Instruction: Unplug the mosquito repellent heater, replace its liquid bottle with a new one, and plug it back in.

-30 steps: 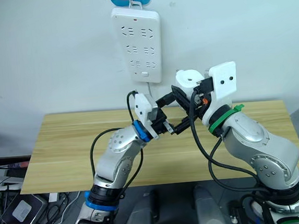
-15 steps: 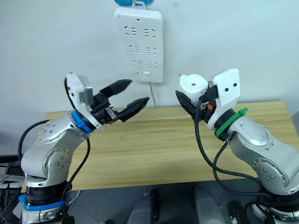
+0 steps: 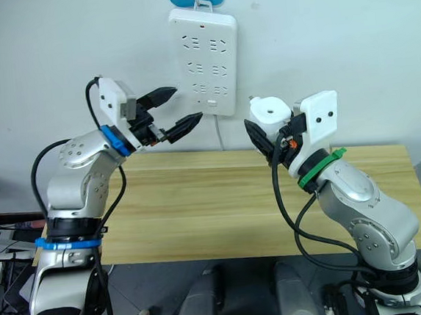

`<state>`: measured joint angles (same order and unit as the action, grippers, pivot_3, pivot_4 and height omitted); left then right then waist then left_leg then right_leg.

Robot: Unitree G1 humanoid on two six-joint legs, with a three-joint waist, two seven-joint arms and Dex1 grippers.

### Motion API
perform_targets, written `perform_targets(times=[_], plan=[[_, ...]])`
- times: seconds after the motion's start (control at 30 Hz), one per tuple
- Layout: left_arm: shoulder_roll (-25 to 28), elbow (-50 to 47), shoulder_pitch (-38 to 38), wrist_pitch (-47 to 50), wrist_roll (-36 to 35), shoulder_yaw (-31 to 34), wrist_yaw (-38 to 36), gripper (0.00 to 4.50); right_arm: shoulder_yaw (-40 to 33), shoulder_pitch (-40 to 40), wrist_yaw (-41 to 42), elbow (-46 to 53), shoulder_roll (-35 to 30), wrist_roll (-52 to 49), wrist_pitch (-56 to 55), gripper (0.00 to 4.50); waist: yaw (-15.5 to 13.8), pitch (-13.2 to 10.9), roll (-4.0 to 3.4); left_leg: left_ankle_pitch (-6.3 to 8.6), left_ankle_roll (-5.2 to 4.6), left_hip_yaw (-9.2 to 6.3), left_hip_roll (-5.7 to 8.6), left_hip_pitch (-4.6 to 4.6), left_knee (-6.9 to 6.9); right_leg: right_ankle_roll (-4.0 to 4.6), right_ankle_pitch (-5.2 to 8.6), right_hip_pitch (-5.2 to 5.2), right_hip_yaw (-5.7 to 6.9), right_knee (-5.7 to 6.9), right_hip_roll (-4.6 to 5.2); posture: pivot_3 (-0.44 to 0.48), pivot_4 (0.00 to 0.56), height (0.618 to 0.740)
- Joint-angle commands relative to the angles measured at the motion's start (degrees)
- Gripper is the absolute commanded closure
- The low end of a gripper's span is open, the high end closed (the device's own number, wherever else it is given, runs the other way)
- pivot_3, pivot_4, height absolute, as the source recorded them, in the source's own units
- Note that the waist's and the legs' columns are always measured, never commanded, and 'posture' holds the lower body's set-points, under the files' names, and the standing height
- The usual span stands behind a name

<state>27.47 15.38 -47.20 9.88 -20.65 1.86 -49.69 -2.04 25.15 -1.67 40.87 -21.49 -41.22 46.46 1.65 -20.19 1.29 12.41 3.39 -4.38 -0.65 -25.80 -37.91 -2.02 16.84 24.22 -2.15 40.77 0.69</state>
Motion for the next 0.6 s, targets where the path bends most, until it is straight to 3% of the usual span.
perform_targets(times=[0.03,0.3,0.47,0.6], plan=[[-1.26,5.47,-4.13,-5.58,1.63,0.06,-1.79,0.0,-1.65,0.35,-0.9,3.22,0.53,-0.11,0.15,1.39,0.19,0.0,0.0,0.0,0.0,0.0,0.0,0.0,0.0,0.0,0.0,0.0,0.0,0.0,0.0,0.028,0.292,0.74],[-4.57,15.33,-9.75,-10.94,3.1,-0.31,-5.77,0.0,-1.95,0.11,-2.16,4.81,1.15,-0.18,1.53,1.39,-0.2,0.04,0.06,-0.07,-0.11,-0.08,0.13,-0.02,-0.07,0.0,0.0,-0.03,0.05,0.09,0.08,0.005,0.278,0.74],[-5.83,13.92,-11.26,-4.59,-1.01,-1.14,-14.28,0.0,-2.31,0.08,-2.47,5.28,1.56,-0.44,1.91,1.39,-0.03,0.15,0.26,-0.17,-0.09,-0.13,0.23,-0.07,-0.06,0.0,0.0,-0.05,0.11,0.07,0.19,0.005,0.27,0.74],[-6.38,14.82,-12.99,-1.93,-1.58,-0.82,-16.69,0.0,-2.9,-0.07,-2.49,5.45,1.7,-0.7,2.25,1.39,0.27,0.16,0.26,-0.21,-0.01,-0.11,0.19,-0.08,0.11,0.0,0.0,0.05,0.15,0.03,0.19,0.002,0.273,0.74]])
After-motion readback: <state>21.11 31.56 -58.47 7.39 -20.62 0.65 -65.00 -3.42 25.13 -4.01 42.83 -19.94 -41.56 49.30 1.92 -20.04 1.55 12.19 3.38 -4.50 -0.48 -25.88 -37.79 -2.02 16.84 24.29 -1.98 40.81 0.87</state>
